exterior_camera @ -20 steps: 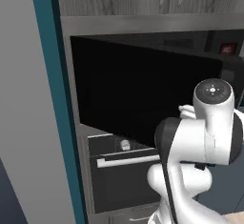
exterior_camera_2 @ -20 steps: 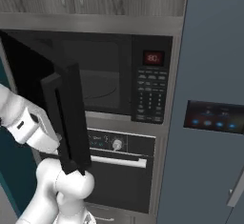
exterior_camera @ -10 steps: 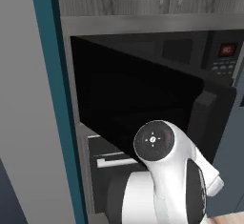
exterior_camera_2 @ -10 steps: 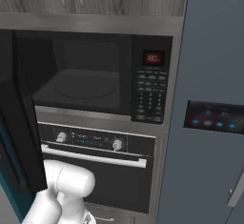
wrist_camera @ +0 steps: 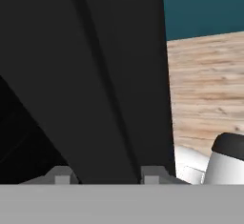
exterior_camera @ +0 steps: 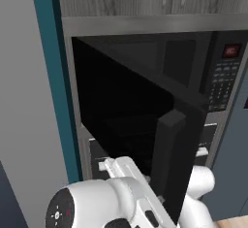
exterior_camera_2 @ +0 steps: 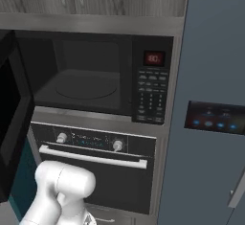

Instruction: Place the sponge inside the microwave to prepare for sanitizing.

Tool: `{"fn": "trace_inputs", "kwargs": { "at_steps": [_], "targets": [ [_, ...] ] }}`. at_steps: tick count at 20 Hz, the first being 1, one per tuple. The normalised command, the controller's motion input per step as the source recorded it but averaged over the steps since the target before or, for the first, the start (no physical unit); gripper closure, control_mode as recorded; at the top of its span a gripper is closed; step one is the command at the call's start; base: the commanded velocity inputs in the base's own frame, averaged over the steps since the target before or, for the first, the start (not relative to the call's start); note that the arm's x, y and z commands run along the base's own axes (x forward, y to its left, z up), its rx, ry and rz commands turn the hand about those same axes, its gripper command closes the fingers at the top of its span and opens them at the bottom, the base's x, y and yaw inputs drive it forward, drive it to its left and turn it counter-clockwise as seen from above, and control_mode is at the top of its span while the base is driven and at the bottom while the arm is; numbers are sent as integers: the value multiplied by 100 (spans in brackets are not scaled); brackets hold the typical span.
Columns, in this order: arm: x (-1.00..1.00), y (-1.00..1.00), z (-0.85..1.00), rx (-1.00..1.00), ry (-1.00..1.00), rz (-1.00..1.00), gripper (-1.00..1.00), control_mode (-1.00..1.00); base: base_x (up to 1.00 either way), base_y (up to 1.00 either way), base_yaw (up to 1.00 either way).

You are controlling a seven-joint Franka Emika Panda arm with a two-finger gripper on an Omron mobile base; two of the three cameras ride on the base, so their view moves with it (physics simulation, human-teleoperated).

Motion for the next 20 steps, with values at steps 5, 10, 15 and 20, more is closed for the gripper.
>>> {"fn": "trace_inputs", "kwargs": {
  "at_steps": [5,10,15,20],
  "targets": [
    [8,41,0,-6,8,-6,100,-100,0,0,0],
    [12,69,0,-5,8,-9,100,-100,0,0,0],
    [15,77,-1,-4,8,-8,100,-100,0,0,0],
    [9,66,0,-1,9,-6,100,-100,0,0,0]
  ]
}}
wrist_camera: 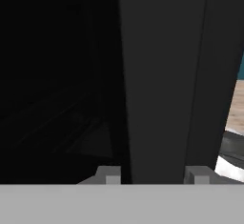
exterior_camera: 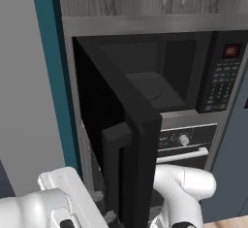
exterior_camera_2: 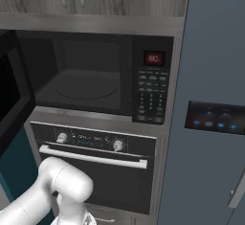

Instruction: Place the sponge inside the microwave to prepare for sanitizing.

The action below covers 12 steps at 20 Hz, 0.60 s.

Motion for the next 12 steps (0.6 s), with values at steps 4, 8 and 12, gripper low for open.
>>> {"fn": "trace_inputs", "kwargs": {
  "at_steps": [4,8,12],
  "targets": [
    [9,61,0,0,9,-5,100,-100,0,0,0],
    [0,35,0,-1,6,-5,-100,-100,0,0,0],
    [-3,0,1,0,1,0,-100,-100,0,0,0]
  ]
}}
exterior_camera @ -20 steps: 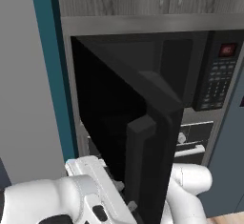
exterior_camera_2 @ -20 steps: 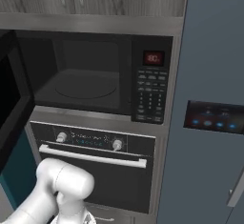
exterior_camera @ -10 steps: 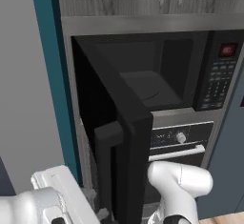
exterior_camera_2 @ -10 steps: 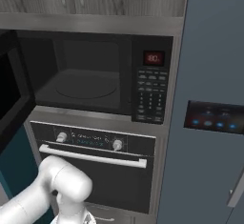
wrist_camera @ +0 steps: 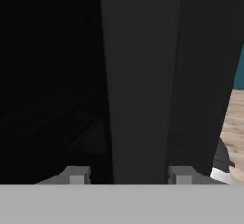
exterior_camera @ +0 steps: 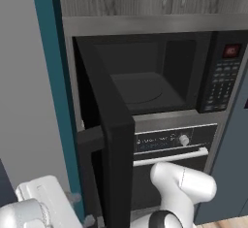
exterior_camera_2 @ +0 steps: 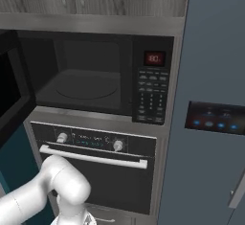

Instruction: Place the sponge inside the microwave to prepare for sanitizing.

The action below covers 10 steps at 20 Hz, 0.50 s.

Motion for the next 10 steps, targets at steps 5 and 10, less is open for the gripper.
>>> {"fn": "trace_inputs", "kwargs": {
  "at_steps": [5,10],
  "targets": [
    [-21,0,6,-4,0,-3,-100,-100,0,0,0],
    [-32,1,2,-4,0,-5,-100,-100,0,0,0]
  ]
}}
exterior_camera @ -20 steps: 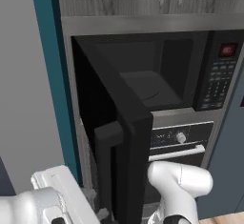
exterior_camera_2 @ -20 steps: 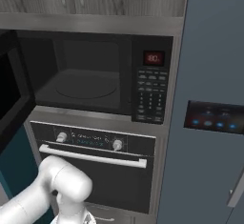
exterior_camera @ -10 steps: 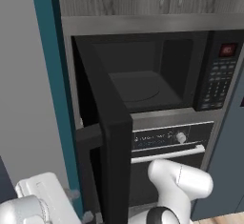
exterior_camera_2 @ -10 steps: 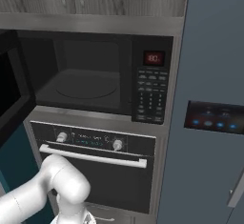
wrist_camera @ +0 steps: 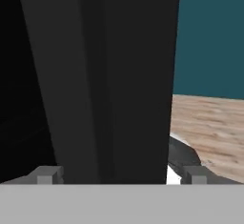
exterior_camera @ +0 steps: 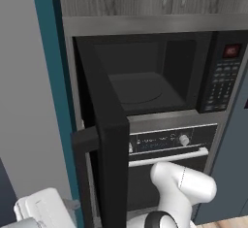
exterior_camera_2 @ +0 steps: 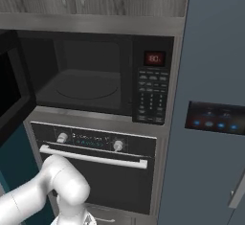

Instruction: Place the sponge inside the microwave to prepare for sanitizing.

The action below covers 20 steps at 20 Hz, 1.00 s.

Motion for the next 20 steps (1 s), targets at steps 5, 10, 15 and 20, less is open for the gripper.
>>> {"fn": "trace_inputs", "kwargs": {
  "at_steps": [5,10,15,20],
  "targets": [
    [-24,8,9,-9,4,-4,-100,-100,0,0,0],
    [-46,1,4,-12,11,-2,-100,-100,0,0,0],
    [-47,-2,3,-1,5,5,-100,-100,0,0,0],
    [-5,-32,7,17,16,26,-100,-100,0,0,0]
  ]
}}
